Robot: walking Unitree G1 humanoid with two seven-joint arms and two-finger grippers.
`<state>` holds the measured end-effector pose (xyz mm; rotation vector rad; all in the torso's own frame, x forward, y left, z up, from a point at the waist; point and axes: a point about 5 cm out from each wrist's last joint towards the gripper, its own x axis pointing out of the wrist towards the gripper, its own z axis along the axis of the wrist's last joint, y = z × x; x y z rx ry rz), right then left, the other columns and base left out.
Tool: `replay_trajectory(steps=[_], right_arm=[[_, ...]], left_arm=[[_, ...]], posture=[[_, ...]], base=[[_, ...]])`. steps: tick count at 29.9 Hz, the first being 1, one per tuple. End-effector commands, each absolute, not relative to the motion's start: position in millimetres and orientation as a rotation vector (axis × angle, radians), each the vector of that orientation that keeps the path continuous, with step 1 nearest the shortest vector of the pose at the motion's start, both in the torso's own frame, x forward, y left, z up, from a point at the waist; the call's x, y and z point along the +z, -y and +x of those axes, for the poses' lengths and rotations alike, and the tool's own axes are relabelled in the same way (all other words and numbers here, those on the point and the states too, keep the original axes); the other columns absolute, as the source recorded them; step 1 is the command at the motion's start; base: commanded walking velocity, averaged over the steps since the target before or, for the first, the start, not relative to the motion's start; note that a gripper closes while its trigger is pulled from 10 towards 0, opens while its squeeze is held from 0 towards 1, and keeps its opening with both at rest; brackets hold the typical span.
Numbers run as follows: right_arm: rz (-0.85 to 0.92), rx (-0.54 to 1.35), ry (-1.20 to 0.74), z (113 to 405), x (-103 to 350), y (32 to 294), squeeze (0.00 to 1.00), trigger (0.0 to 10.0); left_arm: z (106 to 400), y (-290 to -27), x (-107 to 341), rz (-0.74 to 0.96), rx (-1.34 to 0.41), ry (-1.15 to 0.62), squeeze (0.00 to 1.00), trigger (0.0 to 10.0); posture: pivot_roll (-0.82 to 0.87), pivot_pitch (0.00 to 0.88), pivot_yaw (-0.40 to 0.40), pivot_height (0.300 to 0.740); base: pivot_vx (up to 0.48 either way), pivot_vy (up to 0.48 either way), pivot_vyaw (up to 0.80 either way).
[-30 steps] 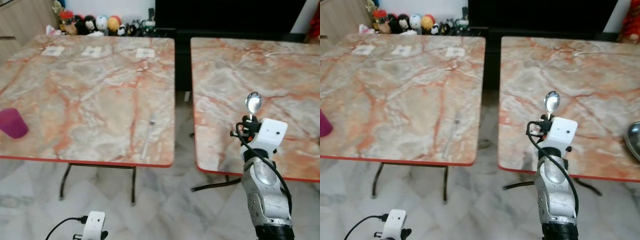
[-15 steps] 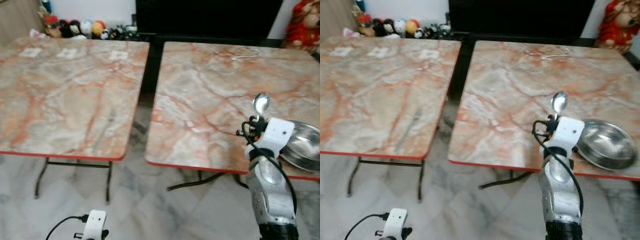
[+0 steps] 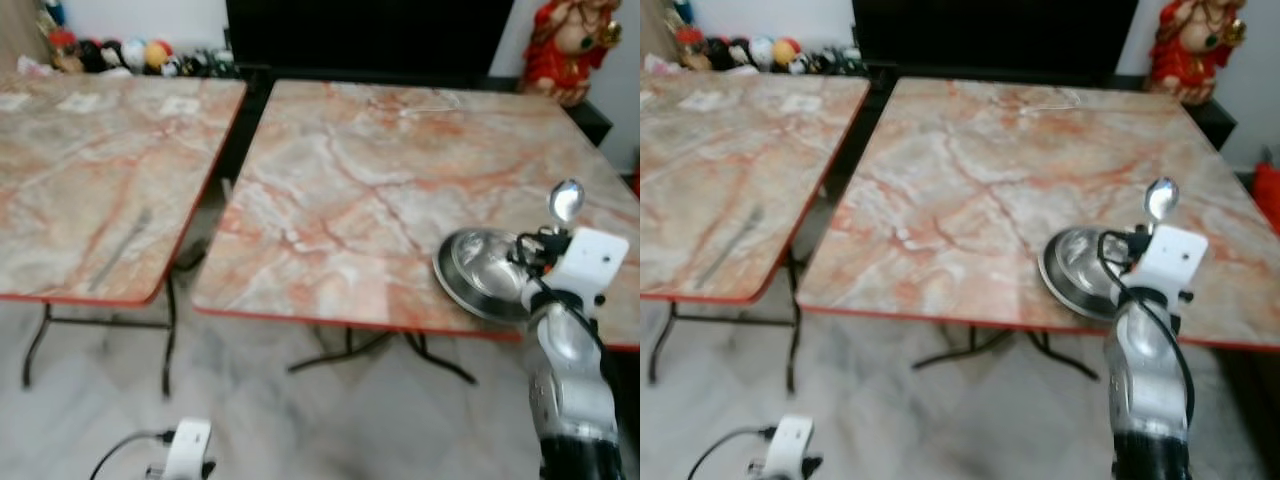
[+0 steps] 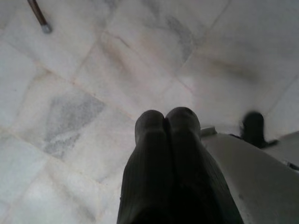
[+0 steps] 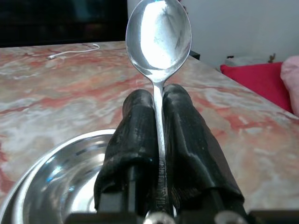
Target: Setting the table
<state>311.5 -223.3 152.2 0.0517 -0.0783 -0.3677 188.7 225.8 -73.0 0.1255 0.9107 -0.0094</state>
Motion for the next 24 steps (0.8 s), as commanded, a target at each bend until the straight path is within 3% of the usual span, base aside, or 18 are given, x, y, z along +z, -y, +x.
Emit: replay_trajectory(steps=[1, 16, 24], right_arm=[[0.044, -0.389, 0.082, 310.8, 154.2, 229.1, 0.00, 10.0], [0.050, -0.432, 0.062, 311.6, 151.4, 235.8, 0.00, 10.0], [0.048, -0.444, 0.061, 311.9, 152.1, 237.7, 0.00, 10.0]], left_arm=[[186.3, -224.9, -74.6, 0.129, -0.016, -0.927, 0.00, 10.0], [185.4, -224.7, -75.1, 0.109, -0.009, -0.926, 0.00, 10.0], [184.9, -224.7, -75.3, 0.105, -0.012, -0.928, 0.00, 10.0]], posture=[[0.01, 0.062, -0.015, 0.740], [0.01, 0.068, -0.015, 0.740], [0.01, 0.075, -0.012, 0.740]], base=[[0.000, 0.000, 0.00], [0.000, 0.000, 0.00], [0.267, 0.000, 0.00]])
